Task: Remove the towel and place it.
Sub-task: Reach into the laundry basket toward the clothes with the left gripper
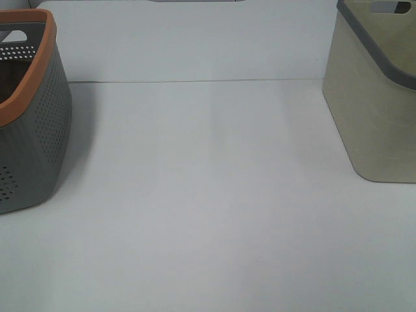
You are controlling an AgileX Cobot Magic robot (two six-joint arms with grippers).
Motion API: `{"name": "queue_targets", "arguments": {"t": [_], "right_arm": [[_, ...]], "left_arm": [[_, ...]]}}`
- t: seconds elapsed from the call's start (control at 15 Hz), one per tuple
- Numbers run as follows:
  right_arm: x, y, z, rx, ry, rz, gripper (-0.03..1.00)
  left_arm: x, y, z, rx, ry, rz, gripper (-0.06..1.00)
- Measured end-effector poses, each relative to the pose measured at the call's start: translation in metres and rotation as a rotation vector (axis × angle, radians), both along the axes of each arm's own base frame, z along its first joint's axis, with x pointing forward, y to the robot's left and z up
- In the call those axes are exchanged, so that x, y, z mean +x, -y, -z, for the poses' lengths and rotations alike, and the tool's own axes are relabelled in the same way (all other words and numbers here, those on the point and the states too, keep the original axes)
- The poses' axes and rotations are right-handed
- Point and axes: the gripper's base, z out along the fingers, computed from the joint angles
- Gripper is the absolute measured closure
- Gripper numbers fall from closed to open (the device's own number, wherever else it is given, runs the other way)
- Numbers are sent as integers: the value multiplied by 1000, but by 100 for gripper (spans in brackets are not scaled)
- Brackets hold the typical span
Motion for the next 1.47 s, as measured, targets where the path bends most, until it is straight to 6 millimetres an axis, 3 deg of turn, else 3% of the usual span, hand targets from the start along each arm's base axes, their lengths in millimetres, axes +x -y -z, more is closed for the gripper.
{"name": "queue_targets", "arguments": {"t": [1.47], "right_arm": [[0,0,0,0,0,0,7]], "left_arm": [[0,0,0,3,0,1,-5]]}}
